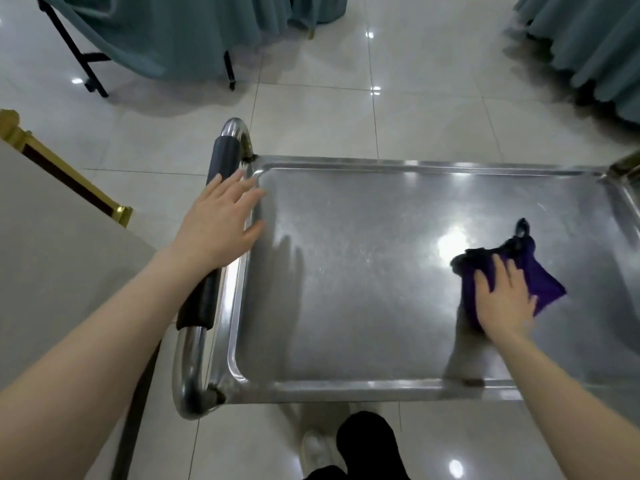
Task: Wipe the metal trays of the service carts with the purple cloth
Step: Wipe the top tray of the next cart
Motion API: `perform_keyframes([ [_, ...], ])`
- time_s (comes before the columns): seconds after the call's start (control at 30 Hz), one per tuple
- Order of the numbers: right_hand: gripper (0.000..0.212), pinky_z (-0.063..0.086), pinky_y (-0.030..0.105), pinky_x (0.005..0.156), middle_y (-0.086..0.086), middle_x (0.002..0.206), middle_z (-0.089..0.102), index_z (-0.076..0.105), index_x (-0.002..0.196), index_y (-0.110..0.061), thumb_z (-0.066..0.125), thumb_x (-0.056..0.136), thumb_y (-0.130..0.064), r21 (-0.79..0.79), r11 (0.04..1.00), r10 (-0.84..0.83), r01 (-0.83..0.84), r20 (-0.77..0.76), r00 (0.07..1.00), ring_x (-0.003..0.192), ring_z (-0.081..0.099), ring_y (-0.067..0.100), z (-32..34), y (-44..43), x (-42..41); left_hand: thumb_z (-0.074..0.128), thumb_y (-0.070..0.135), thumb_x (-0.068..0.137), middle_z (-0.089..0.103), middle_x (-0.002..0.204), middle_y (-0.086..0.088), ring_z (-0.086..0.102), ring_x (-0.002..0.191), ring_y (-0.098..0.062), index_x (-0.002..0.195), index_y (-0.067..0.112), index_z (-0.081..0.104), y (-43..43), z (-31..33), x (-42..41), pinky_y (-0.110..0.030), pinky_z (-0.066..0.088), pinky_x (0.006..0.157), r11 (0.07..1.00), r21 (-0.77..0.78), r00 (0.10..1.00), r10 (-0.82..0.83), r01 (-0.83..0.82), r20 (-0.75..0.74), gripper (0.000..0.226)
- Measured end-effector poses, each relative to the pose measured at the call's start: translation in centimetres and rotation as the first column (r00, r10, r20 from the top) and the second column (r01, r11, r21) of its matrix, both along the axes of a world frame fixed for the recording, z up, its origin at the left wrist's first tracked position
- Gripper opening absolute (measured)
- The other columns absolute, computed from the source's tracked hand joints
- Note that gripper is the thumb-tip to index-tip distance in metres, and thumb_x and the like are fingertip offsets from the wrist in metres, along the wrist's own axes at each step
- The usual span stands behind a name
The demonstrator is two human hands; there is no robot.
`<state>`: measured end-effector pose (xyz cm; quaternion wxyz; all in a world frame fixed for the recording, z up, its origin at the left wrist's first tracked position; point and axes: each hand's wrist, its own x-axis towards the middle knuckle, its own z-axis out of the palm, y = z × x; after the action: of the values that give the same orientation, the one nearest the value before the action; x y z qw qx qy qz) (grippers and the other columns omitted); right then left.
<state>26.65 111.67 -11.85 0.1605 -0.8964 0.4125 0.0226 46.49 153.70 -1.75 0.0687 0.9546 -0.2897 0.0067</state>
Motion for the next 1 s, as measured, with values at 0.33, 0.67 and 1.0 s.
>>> perform_keyframes([
  [0.33,0.055,-0.005,0.066,0.112,-0.011,0.161,0.013,0.021,0.152,-0.039,0.03,0.099,-0.052,-0.005,0.938,0.348,-0.348,0.006,0.938,0.149,0.007,0.014,-0.8,15.1,14.5,0.048,0.029,0.095,0.041,0.149,-0.007,0.023,0.146,-0.022,0.136,0.016,0.049,-1.3,0.0,1.7,-0.039,0.014,0.119,0.998,0.028,0.997,0.051,-0.052,0.05,0.043],
  [0.67,0.055,0.009,0.048,0.118,-0.005,0.157,0.03,0.039,0.146,-0.033,0.047,0.094,-0.049,-0.004,0.666,0.741,-0.746,0.121,0.661,0.146,0.024,0.016,-1.1,21.6,17.9,0.043,0.037,0.094,0.063,0.127,-0.004,0.049,0.13,-0.02,0.133,0.017,0.054,-2.2,0.7,2.7,-0.035,0.027,0.107,0.986,0.111,0.987,0.116,-0.128,0.108,0.046],
  [1.0,0.058,0.009,0.062,0.115,0.0,0.161,0.02,0.027,0.151,-0.029,0.03,0.098,-0.051,-0.037,0.999,-0.016,0.016,0.017,1.0,0.148,0.013,0.022,-0.7,-4.5,18.3,0.042,0.035,0.095,0.045,0.147,-0.004,0.026,0.145,-0.021,0.134,0.019,0.05,-4.1,-0.3,8.1,-0.038,0.013,0.12,0.993,-0.016,0.991,0.121,-0.12,0.064,0.043],
])
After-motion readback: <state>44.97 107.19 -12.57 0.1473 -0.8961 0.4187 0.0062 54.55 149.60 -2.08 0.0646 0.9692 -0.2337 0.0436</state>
